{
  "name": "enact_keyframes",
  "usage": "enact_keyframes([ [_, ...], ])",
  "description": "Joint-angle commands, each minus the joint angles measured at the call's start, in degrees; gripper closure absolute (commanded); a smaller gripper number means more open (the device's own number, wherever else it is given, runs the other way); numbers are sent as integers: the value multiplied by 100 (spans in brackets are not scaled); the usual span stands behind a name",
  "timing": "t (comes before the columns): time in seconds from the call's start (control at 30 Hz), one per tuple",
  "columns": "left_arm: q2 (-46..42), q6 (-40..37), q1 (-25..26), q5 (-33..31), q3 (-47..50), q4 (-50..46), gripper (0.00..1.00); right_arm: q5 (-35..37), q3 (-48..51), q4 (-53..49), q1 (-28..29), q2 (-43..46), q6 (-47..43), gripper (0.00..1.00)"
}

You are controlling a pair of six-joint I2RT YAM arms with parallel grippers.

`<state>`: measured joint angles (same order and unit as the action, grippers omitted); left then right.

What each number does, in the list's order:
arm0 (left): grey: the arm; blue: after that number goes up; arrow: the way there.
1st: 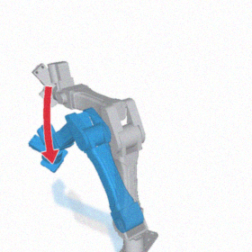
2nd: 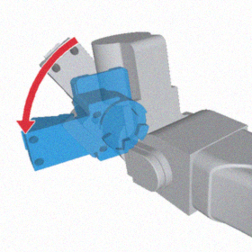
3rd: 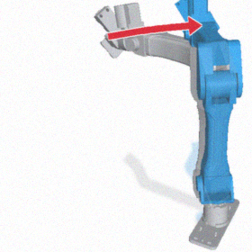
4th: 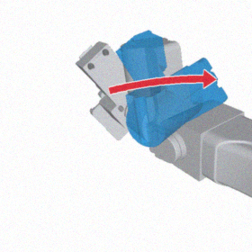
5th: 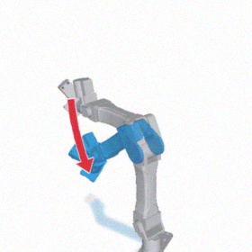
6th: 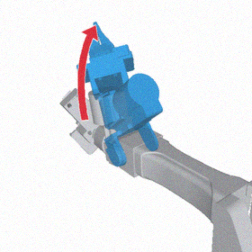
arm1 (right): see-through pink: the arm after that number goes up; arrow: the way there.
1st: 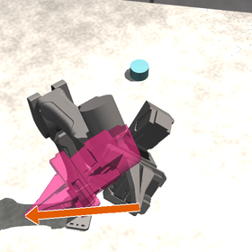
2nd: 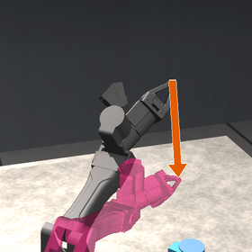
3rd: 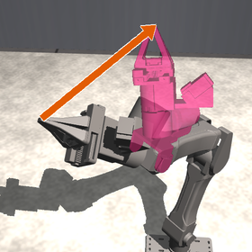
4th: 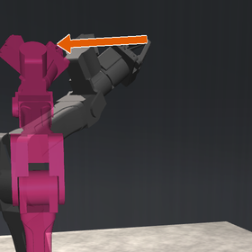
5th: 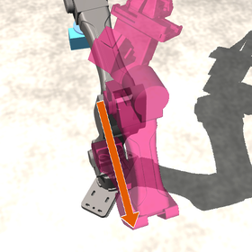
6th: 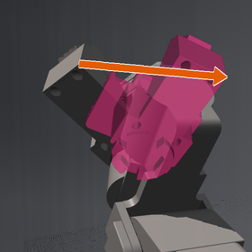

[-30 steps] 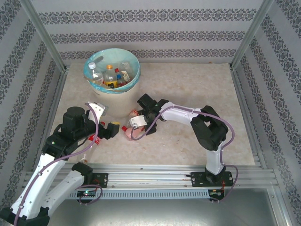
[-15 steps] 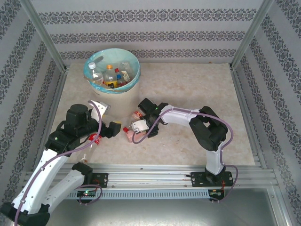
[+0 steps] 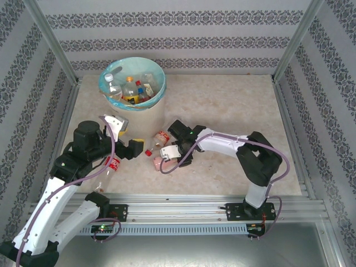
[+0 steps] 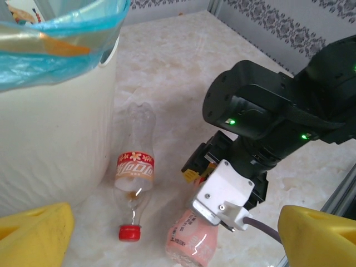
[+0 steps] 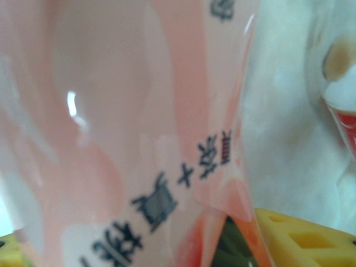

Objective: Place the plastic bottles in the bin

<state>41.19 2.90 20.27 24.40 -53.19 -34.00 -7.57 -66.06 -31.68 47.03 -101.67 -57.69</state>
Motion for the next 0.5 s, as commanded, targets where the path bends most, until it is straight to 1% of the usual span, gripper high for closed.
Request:
enact_keyframes([
  [0.0, -58, 278, 56, 177, -160, 460, 5, 74, 135, -235, -26, 398, 387, 48],
  [0.1, -46, 330, 62, 214, -208, 544, 5, 132, 312, -251, -77, 693, 510, 49],
  [0.13, -33, 340, 56, 207, -242, 554, 5, 144, 389, -258, -101, 830, 541, 51],
  [0.47, -61, 568, 56, 82, -531, 825, 5, 227, 1114, -204, -527, 2175, 975, 53],
])
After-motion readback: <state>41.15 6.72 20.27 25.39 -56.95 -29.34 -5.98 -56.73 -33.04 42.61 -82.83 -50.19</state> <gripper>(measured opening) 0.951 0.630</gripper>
